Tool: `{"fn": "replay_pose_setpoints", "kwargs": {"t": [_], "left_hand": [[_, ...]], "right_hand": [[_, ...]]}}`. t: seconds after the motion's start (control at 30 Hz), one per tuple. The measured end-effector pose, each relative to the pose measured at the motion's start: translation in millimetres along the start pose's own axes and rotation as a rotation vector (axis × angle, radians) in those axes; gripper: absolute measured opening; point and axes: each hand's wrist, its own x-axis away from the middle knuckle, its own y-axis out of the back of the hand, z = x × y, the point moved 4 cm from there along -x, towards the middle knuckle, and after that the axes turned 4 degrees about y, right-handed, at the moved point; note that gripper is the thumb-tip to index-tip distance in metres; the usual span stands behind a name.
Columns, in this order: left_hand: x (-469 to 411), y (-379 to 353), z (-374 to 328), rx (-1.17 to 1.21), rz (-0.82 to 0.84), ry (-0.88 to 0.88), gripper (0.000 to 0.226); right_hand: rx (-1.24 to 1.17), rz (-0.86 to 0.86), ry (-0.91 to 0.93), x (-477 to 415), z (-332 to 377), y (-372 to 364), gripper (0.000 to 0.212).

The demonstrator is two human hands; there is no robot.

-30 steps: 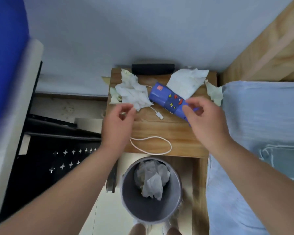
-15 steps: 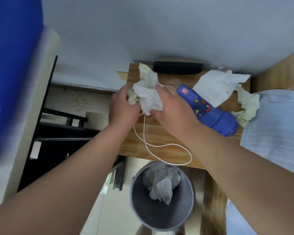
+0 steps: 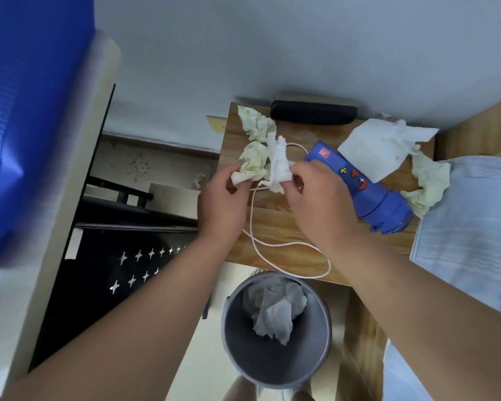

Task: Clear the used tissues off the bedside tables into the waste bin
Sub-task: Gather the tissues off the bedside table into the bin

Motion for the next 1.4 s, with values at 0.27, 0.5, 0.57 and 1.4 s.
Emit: {"fn": "replay_pose_setpoints", "kwargs": {"t": [0.27,0.5,0.57,1.4], "left_hand": [[75,-3,26,0.272,0.116,0.14,0.024],[164,12,84,0.176,0.207,0.224,0.023],[185,17,109,0.117,0.227,0.259,0.024],[204,-17,215,-0.427,0.553,0.315,0.03]], "right_hand": [[-0.316,-0.068,-0.15,69,-20,44,0.022],[-0.448,-0.036,-0.365,185,-42,24,0.033],[-0.485,0.008,-0.392,215,-42,10,0.027],[-0.244,0.426,-0.622,299,-83,-54,0.03]]}}
